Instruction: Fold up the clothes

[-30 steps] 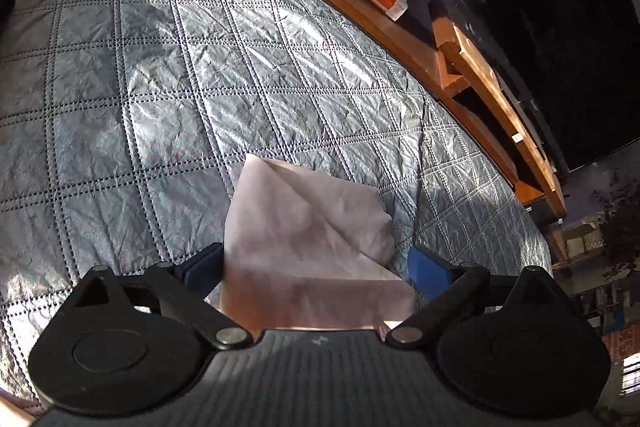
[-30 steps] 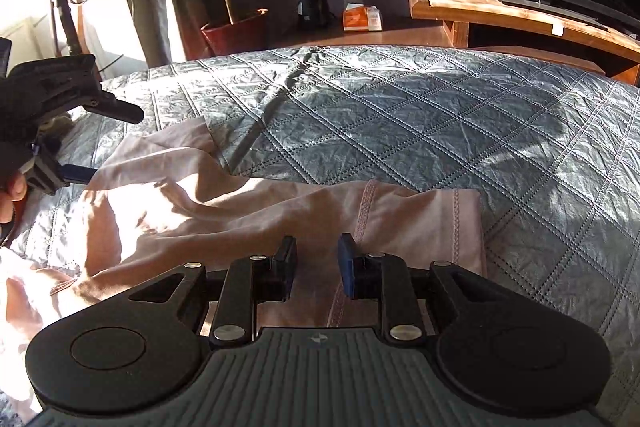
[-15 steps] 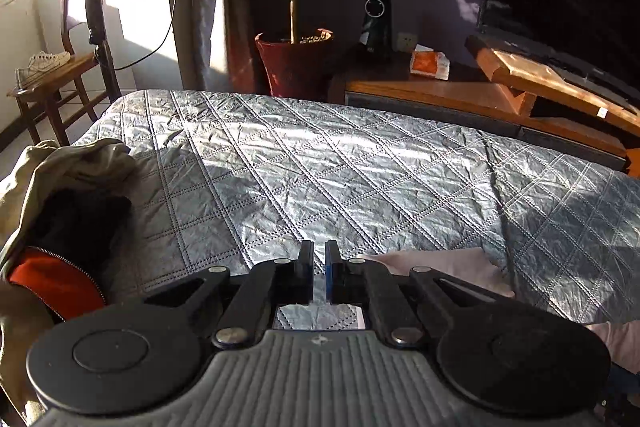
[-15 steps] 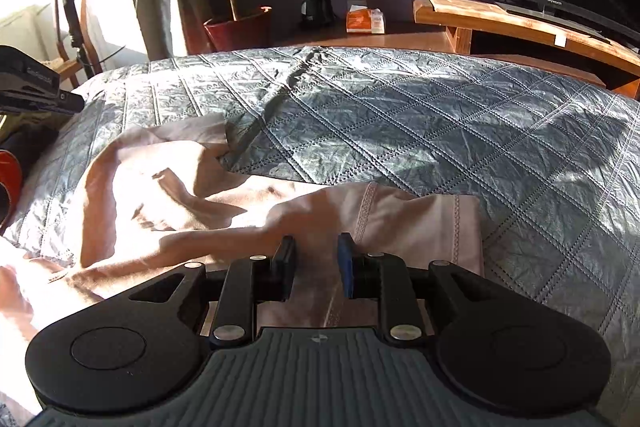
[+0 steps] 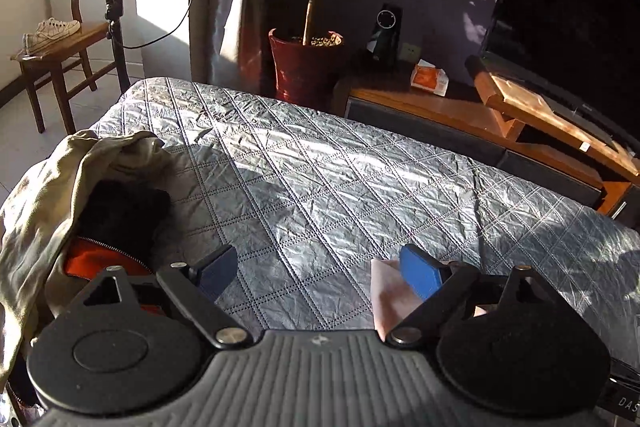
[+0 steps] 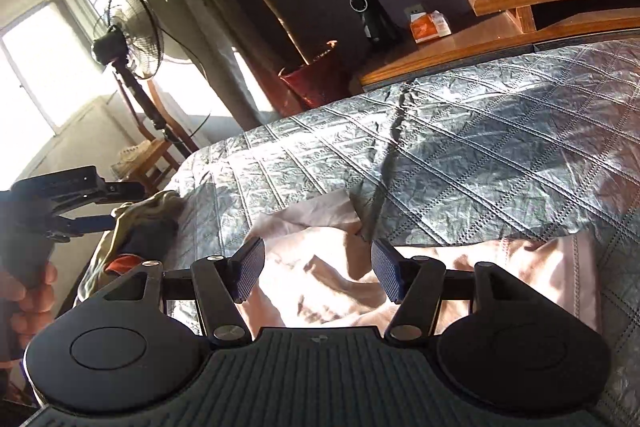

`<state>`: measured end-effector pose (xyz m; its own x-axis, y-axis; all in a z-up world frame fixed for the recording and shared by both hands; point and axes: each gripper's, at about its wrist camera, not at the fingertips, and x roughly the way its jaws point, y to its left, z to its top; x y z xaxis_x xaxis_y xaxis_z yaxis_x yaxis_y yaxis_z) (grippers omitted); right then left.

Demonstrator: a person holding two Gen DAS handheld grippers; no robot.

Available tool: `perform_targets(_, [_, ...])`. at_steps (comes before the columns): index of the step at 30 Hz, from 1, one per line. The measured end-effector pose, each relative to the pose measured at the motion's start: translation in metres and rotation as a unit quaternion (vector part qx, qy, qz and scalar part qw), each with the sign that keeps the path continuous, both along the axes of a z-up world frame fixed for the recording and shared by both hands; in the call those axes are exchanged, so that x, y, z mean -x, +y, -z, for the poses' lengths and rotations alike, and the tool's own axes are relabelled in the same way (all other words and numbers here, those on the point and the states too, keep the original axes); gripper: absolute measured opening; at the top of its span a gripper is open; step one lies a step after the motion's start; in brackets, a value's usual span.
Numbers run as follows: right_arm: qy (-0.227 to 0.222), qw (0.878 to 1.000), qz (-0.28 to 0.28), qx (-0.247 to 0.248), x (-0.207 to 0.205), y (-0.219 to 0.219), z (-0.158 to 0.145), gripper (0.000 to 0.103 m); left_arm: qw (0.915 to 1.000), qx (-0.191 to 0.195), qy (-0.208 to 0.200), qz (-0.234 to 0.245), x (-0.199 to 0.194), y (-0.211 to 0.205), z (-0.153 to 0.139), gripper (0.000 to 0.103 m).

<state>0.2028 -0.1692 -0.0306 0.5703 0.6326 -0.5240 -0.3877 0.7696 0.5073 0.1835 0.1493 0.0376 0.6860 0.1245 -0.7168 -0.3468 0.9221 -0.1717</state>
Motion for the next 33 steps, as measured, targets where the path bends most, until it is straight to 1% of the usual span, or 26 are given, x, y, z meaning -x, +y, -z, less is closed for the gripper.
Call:
perform_targets(2, [-0.013,0.998,-0.043,0.044,-0.024,0.038,-0.019,0.078,0.9995,0.012,0.009,-0.027,0.0,0.014,0.003,0.078])
perform_targets(4, [-0.025,0.993,-0.077,0.086,-0.046,0.072,-0.026,0.078,0.9986,0.021,0.014,-0.046,0.0,0.025,0.005,0.076])
perform_targets(6, [-0.008,0.989,-0.108,0.104,-0.066,0.101,-0.025,0.076,0.9983,0.031,0.004,-0.049,0.003,0.032,0.002,0.076])
perform_targets(8, [0.01,0.983,-0.139,0.118,-0.084,0.127,-0.023,0.074,0.9982,0.026,0.0,-0.054,0.004,0.035,0.0,0.077])
perform_targets(10, [0.024,0.978,-0.155,0.138,-0.097,0.15,-0.018,0.072,0.9981,0.024,0.0,-0.057,0.003,0.037,0.001,0.077])
perform_targets(11, [0.046,0.975,-0.159,0.147,-0.104,0.159,-0.011,0.072,0.9978,0.031,0.004,-0.058,0.002,0.04,0.003,0.077])
perform_targets(13, [0.107,0.967,-0.167,0.159,-0.12,0.175,0.008,0.072,0.9969,0.047,0.01,-0.063,0.0,0.047,0.007,0.077])
perform_targets(14, [0.133,0.962,-0.168,0.169,-0.125,0.181,0.019,0.069,0.9961,0.054,0.012,-0.069,0.0,0.051,0.01,0.077])
perform_targets(15, [0.145,0.957,-0.165,0.188,-0.129,0.187,0.028,0.064,0.9951,0.063,0.014,-0.075,0.0,0.056,0.011,0.077])
perform_targets(16, [0.146,0.953,-0.163,0.211,-0.129,0.191,0.035,0.063,0.9941,0.071,0.014,-0.081,0.0,0.061,0.012,0.077])
perform_targets(17, [0.142,0.948,-0.162,0.236,-0.127,0.195,0.042,0.051,0.993,0.079,0.013,-0.087,0.0,0.066,0.012,0.077])
perform_targets(18, [0.133,0.944,-0.163,0.254,-0.124,0.197,0.045,0.03,0.9921,0.084,0.01,-0.092,0.001,0.069,0.012,0.077])
perform_targets(20, [0.111,0.94,-0.171,0.274,-0.118,0.2,0.047,0.004,0.991,0.086,0.007,-0.102,0.002,0.074,0.012,0.077])
perform_targets(22, [0.091,0.941,-0.185,0.267,-0.111,0.199,0.04,0.003,0.9898,0.09,0.007,-0.11,0.002,0.079,0.012,0.077])
perform_targets(24, [0.065,0.951,-0.204,0.225,-0.103,0.194,0.024,0.003,0.9888,0.092,0.007,-0.117,0.002,0.082,0.013,0.077])
perform_targets(26, [0.022,0.963,-0.222,0.153,-0.094,0.177,-0.003,0.003,0.9872,0.091,0.004,-0.131,0.003,0.086,0.013,0.077])
perform_targets(27, [-0.002,0.966,-0.231,0.114,-0.089,0.168,-0.017,0.003,0.9863,0.092,0.002,-0.137,0.004,0.088,0.013,0.077])
perform_targets(28, [-0.03,0.967,-0.245,0.057,-0.084,0.153,-0.029,0.003,0.985,0.095,0.0,-0.144,0.006,0.09,0.013,0.077])
perform_targets(29, [-0.059,0.963,-0.262,-0.011,-0.079,0.135,-0.039,0.004,0.9839,0.097,-0.001,-0.15,0.006,0.092,0.013,0.077])
perform_targets(30, [-0.068,0.964,-0.254,-0.034,-0.078,0.122,-0.041,0.007,0.983,0.099,-0.003,-0.154,0.007,0.094,0.013,0.077])
perform_targets(31, [-0.065,0.97,-0.233,-0.029,-0.081,0.113,-0.037,0.006,0.9827,0.1,-0.003,-0.156,0.007,0.094,0.013,0.077])
perform_targets(32, [-0.061,0.975,-0.211,-0.023,-0.083,0.103,-0.033,0.009,0.9828,0.1,-0.002,-0.155,0.006,0.094,0.013,0.077])
perform_targets(33, [-0.057,0.98,-0.189,-0.018,-0.085,0.093,-0.029,0.024,0.983,0.1,-0.001,-0.154,0.005,0.093,0.013,0.077])
